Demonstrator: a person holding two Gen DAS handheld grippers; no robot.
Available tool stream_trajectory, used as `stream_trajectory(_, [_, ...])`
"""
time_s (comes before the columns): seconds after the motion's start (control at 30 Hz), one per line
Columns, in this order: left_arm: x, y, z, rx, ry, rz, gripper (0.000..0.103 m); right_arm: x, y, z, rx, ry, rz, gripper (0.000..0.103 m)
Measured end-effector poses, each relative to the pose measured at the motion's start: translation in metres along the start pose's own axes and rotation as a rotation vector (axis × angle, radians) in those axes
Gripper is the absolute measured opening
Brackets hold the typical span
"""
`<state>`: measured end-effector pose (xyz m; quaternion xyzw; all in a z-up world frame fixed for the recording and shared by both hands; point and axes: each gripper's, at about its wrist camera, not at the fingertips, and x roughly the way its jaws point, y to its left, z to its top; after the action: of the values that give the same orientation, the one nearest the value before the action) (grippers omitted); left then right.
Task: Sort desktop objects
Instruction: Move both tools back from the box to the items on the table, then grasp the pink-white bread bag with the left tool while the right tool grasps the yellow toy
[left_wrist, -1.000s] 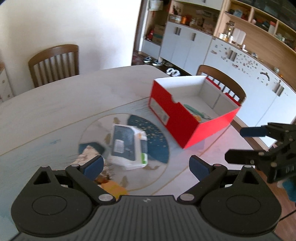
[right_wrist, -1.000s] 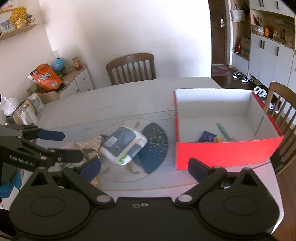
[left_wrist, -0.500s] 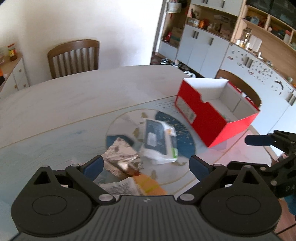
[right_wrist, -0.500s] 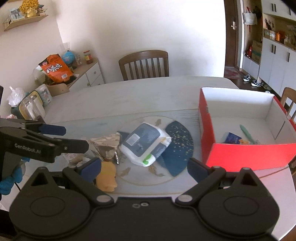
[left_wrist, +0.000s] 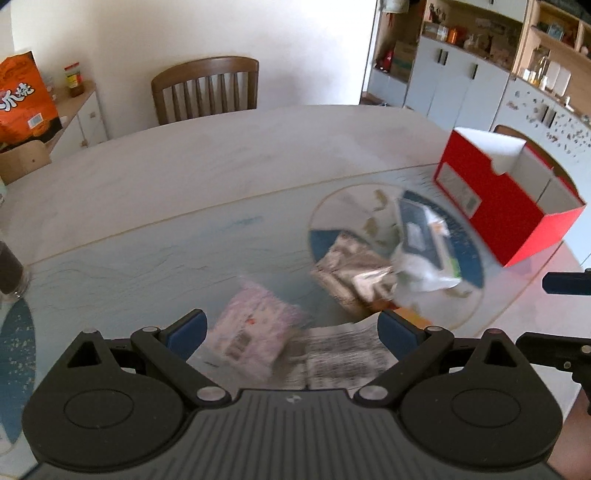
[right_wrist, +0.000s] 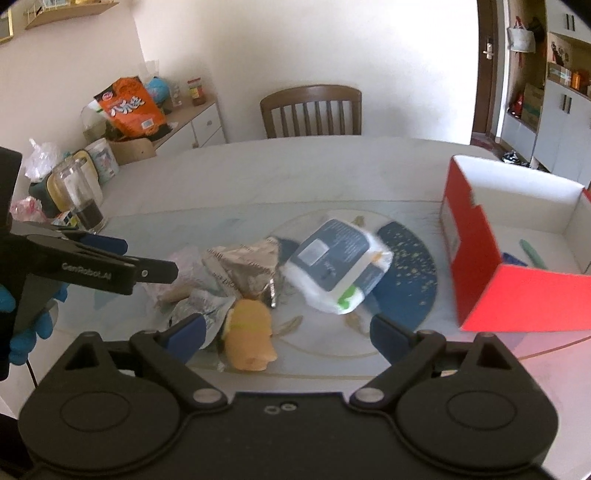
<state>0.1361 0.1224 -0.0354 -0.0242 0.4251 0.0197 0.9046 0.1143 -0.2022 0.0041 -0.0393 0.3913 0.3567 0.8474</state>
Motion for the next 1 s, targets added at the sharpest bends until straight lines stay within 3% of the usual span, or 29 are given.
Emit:
stream_trajectory(0.6, [0.038, 0.023, -0.017, 0.106, 0.006, 0.006, 0.099, 0.055, 0.017, -0.006, -0.072, 0.092, 0.002, 0.083])
stream_trajectory(0.8, [0.05, 0.023, -0.018, 0.14, 0.011, 0.017, 0.099, 0.071, 0.019, -0.008, -0.096, 0.131, -0.006, 0.073])
stream_trajectory(1.0, [0.056, 0.022, -0.016, 0.152, 0.001, 0.008, 0.098, 0.084, 0.022, -0.006, -0.112, 0.151, 0.014, 0.072])
